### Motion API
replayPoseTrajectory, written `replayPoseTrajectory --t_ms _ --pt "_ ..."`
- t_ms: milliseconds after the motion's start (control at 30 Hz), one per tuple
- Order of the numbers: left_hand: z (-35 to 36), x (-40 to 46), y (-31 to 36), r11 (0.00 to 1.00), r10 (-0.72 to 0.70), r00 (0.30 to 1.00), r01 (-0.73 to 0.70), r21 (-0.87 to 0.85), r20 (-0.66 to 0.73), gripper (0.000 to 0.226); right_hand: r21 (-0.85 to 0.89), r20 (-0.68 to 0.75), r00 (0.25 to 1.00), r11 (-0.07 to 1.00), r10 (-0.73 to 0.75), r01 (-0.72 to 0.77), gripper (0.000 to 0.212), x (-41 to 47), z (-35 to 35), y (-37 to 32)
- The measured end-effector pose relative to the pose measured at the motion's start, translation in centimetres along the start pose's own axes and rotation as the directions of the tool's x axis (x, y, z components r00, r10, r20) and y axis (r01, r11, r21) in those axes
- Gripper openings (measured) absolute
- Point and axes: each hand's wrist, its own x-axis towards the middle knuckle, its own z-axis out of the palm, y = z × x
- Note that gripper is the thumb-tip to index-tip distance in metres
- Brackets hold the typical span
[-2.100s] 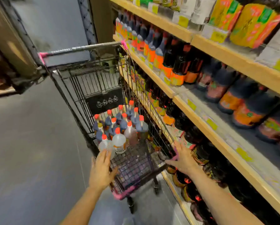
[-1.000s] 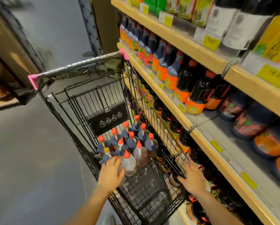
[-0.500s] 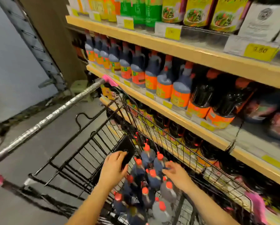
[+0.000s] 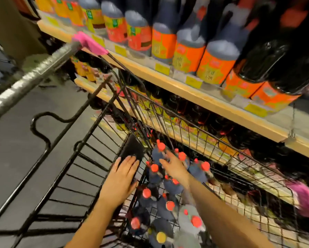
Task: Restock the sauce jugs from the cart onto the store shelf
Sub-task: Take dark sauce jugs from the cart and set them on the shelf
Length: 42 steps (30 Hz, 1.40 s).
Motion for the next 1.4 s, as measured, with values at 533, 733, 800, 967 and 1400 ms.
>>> replayPoseTrajectory --t_ms 533,733,800,967,1400 --pt "-1.6 0.4 0.4 0.94 -0.103 0.994 0.108 -0.324 0.032 0.07 0.312 -0.225 0.969 0.934 -0.104 0.173 0.037 -3.6 -1.9 -4.5" --pt "-6.8 2.7 2.8 0.659 -0.179 0.964 0.267 -0.703 0.198 0.118 0.383 -0.319 0.94 0.89 -0.122 0.245 0.02 -10.5 -7.2 -9.2" --pt "-8.3 3.5 4.2 0.572 -0.121 0.96 0.277 -0.772 0.254 0.127 0.391 -0.342 0.932 0.884 -0.119 0.256 0.016 -13.0 -8.9 -10.1" --pt "-10.8 4.2 7.5 0.369 -0.058 0.974 0.223 -0.902 0.217 0.082 0.445 -0.351 0.922 0.838 -0.163 0.317 0.01 -17.1 -11.0 -11.2" --pt "-12.5 3.9 11.9 0.279 0.001 0.985 0.164 -0.946 0.171 0.085 0.645 -0.401 0.9 0.644 -0.173 0.411 0.07 -18.1 -7.5 -5.1"
